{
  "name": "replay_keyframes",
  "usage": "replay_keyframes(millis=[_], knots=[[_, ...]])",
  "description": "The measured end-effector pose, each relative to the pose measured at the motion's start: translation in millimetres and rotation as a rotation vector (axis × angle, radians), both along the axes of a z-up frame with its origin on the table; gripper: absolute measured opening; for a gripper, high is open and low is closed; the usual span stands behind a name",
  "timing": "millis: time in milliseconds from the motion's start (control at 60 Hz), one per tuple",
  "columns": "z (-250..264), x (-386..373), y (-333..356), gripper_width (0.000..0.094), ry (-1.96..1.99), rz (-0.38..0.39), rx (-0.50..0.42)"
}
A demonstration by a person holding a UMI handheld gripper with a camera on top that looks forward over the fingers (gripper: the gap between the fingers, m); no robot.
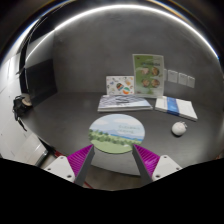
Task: Arrange mouse
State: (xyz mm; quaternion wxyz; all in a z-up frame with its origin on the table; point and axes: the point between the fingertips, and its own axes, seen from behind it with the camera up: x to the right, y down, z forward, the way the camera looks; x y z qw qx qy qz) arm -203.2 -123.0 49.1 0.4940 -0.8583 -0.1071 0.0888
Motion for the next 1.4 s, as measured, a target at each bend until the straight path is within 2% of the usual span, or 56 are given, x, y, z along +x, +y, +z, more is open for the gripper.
replay_keyframes(millis=[133, 250, 333, 483, 650, 767, 867, 900, 933, 983, 1167, 1250, 1400], knots=[[-2.5, 56.0, 16.4, 0.0818, -0.030, -0.067, 0.010], [-6.7, 138.5, 37.6, 0.0816, -0.105, -0.104, 0.036], [-15.1, 180.9, 61.8, 0.0811, -0.111, -0.102, 0.049], [-35.8, 232.5, 107.1, 0.0813, -0.071, -0.096, -0.012], [-62.0, 245.7, 146.3, 0.0823, -0.061, -0.059, -0.102], [-61.8, 237.9, 180.8, 0.0825, -0.048, -0.048, -0.087], [-61.2, 231.7, 205.7, 0.0815, -0.045, -0.070, -0.090], [-61.2, 230.7, 211.7, 0.0842, -0.041, -0.087, -0.091], [-61.0, 231.4, 216.2, 0.0755, -0.044, -0.107, -0.088], [-59.3, 231.5, 219.6, 0.0544, -0.039, -0.134, -0.083], [-50.5, 233.8, 219.1, 0.0412, -0.022, -0.204, -0.077], [-11.9, 220.8, 216.6, 0.0402, -0.048, -0.227, 0.016], [62.1, 110.7, 193.6, 0.0399, -0.022, -0.161, 0.150]])
